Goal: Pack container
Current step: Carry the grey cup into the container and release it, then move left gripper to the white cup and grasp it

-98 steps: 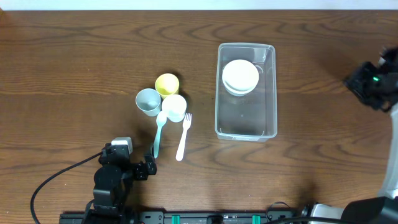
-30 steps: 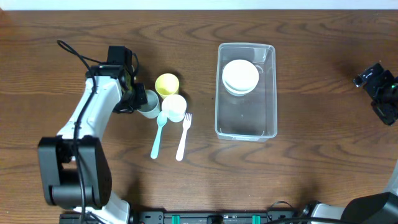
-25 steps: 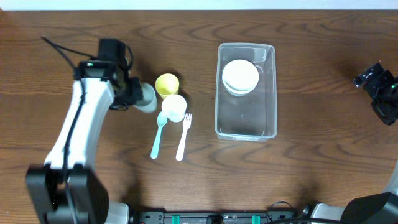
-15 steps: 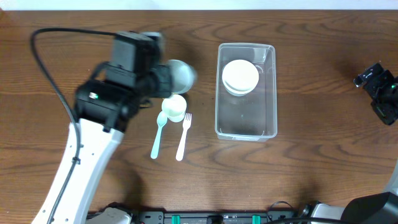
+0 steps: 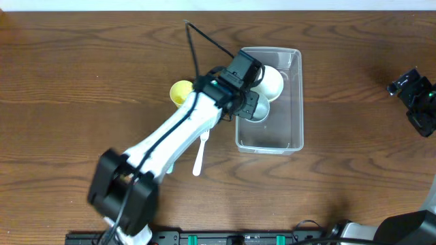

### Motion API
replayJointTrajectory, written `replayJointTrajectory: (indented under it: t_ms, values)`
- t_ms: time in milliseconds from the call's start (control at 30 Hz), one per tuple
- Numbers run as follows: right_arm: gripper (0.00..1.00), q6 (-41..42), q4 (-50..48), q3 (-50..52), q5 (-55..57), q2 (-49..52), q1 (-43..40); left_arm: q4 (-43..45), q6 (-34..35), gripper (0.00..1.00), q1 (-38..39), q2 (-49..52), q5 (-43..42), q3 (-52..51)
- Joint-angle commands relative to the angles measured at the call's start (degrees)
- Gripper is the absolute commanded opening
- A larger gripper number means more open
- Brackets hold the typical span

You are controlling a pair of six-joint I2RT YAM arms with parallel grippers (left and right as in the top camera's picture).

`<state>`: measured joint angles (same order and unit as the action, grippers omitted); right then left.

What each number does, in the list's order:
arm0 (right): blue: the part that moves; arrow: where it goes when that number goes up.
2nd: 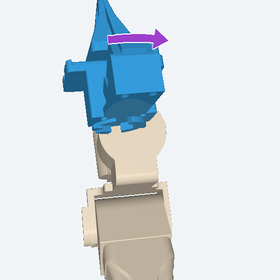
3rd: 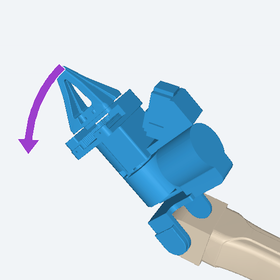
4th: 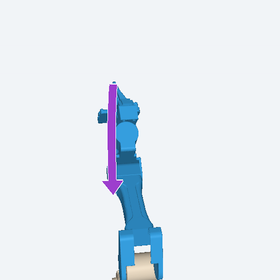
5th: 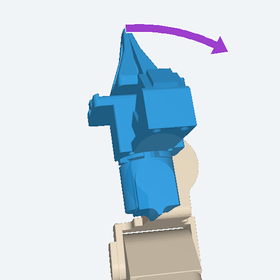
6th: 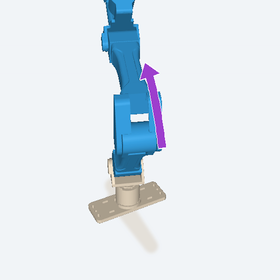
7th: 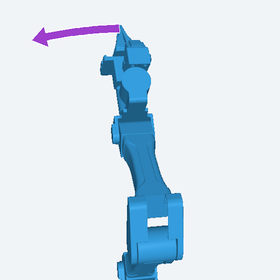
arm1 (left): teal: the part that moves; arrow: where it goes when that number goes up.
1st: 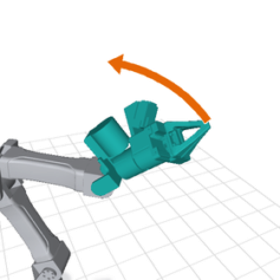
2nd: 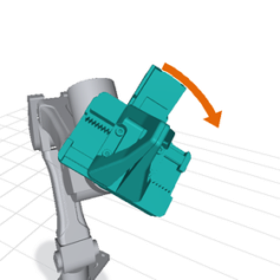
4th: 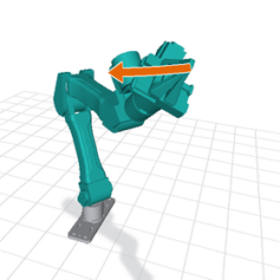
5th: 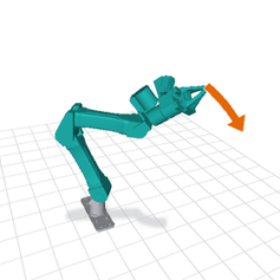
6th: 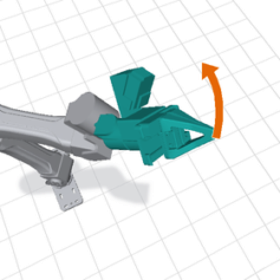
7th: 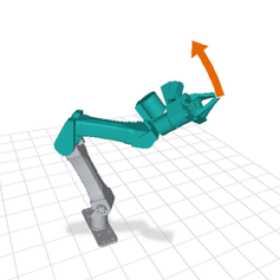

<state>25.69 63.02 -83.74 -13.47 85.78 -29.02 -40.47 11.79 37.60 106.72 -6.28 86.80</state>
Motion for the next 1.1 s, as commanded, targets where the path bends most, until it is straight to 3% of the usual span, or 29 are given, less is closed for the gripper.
replayJointTrajectory:
  t_ms: [0, 267, 500, 633, 867, 1067]
  values:
    - [0.99, 0.42, 0.00, -0.13, -0.04, 0.17, -0.28, -0.13, -0.37, 0.06, -0.11, 1.81, -0.63, 0.04]
    - [0.99, 0.42, 0.00, -0.13, -0.04, 0.17, -0.28, -0.42, -0.39, 0.06, 0.46, 4.20, -0.81, 0.04]
    - [0.99, 0.42, 0.00, -0.13, -0.04, 0.17, -0.28, -0.20, -1.05, 0.22, 0.42, 4.04, -0.76, 0.81]
    - [0.99, 0.42, 0.02, -0.13, -0.04, 0.17, -0.28, -2.43, -1.05, 0.25, 0.39, 3.23, -0.76, 4.24]
    - [0.99, 0.42, 0.02, -0.13, -0.04, 0.17, -0.26, -14.69, -1.66, 0.34, -0.28, 0.35, 1.05, 16.44]
    - [0.99, 0.42, 0.02, -0.13, -0.04, 0.17, -0.28, -27.32, -1.64, 0.40, -3.21, -4.68, 15.23, 20.79]
